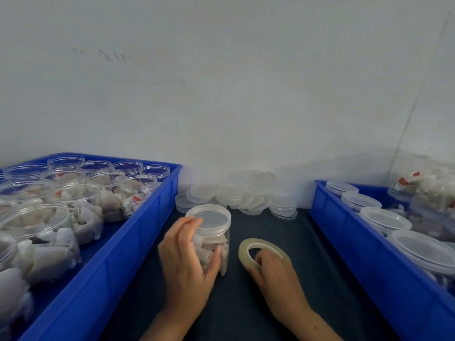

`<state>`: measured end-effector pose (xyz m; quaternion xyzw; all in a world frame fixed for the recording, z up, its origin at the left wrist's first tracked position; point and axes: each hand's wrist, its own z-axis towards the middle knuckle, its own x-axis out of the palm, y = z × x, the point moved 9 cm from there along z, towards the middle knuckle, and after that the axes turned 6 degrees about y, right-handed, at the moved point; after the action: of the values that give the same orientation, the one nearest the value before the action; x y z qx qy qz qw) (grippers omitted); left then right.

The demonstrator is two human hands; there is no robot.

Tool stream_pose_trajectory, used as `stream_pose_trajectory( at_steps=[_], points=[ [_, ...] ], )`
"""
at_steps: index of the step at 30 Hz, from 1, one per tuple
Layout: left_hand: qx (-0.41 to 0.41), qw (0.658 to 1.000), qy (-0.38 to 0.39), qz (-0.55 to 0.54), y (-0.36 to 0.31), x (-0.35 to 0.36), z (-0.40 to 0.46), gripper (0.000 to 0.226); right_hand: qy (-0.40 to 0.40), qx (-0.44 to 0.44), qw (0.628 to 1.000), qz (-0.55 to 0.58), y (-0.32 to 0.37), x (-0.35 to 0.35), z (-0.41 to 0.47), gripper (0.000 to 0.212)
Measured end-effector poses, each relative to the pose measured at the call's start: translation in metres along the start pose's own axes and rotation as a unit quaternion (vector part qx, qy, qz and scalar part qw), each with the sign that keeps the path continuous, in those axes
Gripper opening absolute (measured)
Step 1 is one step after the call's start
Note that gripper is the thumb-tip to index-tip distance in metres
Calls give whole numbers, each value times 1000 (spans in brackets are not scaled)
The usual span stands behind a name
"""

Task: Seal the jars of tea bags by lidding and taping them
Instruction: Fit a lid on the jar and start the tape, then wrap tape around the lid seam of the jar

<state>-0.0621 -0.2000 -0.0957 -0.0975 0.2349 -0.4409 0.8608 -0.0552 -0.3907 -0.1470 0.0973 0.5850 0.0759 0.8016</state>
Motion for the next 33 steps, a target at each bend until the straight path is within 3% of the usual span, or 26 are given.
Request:
stream_pose_trajectory(
  at_steps=[2,4,8,10,14,19,25,30,33],
  points=[
    [101,994,17,26,-27,3,-3,33,-32,7,998,49,0,-5,-2,20],
    [129,987,91,30,-36,18,-7,25,-54,22,987,151,-3,-9,-6,19],
    [91,950,297,-7,-30,57,-17,42,-77,-21,962,260,2,-12,-18,19],
    [47,940,338,-28,-20,69,-25,55,-85,-46,961,260,4,-12,-25,20],
    [-31,935,346,-72,-15,75,-30,58,-102,-83,958,254,7,-16,-33,26],
    [-116,930,293,-190,-14,68,-29,46,-146,-127,957,215,7,-33,-38,31],
    [-232,887,247,-314,-2,70,-39,51,-94,-137,969,182,7,-25,-34,29],
    [-246,877,231,-342,2,69,-40,41,-74,-138,967,201,7,-21,-34,29],
    [-236,878,237,-342,1,69,-40,35,-45,-131,964,228,8,-15,-32,16]
  ],
)
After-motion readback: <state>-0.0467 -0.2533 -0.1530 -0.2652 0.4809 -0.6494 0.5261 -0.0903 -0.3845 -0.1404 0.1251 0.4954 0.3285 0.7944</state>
